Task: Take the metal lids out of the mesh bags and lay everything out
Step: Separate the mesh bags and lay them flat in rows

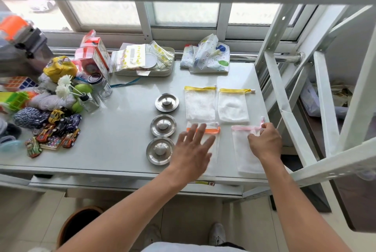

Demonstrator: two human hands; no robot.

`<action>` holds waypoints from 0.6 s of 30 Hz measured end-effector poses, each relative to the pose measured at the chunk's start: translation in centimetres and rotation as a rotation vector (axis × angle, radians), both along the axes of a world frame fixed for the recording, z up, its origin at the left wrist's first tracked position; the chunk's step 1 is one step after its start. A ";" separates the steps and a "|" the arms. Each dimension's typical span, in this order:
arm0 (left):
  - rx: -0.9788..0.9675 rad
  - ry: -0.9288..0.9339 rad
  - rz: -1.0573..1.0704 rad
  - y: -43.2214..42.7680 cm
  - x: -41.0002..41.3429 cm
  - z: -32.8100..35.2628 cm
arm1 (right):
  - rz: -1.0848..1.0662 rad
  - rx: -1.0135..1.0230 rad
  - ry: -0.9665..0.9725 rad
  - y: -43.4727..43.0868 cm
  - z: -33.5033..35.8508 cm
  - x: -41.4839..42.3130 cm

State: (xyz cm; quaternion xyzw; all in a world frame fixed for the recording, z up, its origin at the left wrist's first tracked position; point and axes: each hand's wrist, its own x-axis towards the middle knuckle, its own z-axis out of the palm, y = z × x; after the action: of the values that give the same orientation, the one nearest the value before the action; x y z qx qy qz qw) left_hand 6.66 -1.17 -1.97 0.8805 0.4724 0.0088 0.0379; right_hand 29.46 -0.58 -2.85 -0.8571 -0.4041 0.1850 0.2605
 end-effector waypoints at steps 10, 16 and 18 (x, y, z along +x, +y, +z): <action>-0.266 0.068 0.077 -2.4 0.9 -3.7 | 0.024 0.014 0.097 -0.8 0.5 -1.1; -0.263 0.055 0.113 -2.0 1.3 -3.5 | 0.002 0.040 0.076 -1.0 0.7 -2.5; -0.254 0.052 0.107 -1.9 1.1 -3.3 | -0.008 0.038 0.085 -1.0 0.8 -2.7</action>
State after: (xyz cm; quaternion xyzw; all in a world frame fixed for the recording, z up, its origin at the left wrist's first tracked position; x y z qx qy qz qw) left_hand 7.81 -3.11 -5.24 0.8421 0.5169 -0.0718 0.1363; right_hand 26.72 -1.55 -2.01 -0.8449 -0.3928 0.2123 0.2945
